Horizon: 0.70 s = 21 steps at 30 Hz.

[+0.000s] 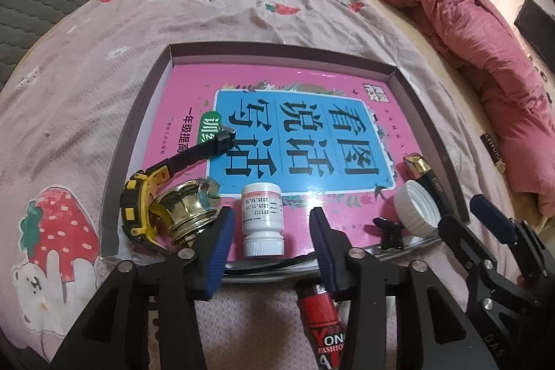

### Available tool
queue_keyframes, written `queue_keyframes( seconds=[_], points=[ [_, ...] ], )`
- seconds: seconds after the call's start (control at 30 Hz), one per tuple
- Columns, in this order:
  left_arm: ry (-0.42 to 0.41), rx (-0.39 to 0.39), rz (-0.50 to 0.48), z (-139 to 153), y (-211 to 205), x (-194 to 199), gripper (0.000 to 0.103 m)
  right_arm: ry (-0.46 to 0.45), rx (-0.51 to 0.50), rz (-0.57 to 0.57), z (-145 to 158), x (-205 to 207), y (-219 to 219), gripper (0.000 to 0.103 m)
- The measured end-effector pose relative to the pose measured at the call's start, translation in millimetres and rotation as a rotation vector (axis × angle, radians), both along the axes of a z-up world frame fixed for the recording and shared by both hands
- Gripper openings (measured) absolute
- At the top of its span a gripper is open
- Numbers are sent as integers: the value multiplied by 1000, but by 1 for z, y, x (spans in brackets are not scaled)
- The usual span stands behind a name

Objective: Organize rigid objects
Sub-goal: 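Lower pill bottle into tray, open left gripper while right gripper releases cap there, then withdraw both grippers from the tray toward the red lighter and white earbuds case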

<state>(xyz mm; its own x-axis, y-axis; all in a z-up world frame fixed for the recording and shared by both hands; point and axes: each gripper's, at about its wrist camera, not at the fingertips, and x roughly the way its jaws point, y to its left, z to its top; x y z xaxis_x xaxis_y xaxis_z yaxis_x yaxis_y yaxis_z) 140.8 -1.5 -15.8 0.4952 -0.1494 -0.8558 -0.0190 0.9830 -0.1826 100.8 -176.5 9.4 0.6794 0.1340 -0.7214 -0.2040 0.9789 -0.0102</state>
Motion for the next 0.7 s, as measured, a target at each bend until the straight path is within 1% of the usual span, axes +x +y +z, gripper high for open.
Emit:
queue_keyframes(
  seconds=[0.37, 0.7],
  points=[
    [-37, -15, -6, 22, 0, -12, 52, -14, 11, 4, 7, -7, 0, 55],
    [-45, -9, -7, 32, 4, -27, 53, -25, 21, 5, 14, -14, -2, 55]
  ],
)
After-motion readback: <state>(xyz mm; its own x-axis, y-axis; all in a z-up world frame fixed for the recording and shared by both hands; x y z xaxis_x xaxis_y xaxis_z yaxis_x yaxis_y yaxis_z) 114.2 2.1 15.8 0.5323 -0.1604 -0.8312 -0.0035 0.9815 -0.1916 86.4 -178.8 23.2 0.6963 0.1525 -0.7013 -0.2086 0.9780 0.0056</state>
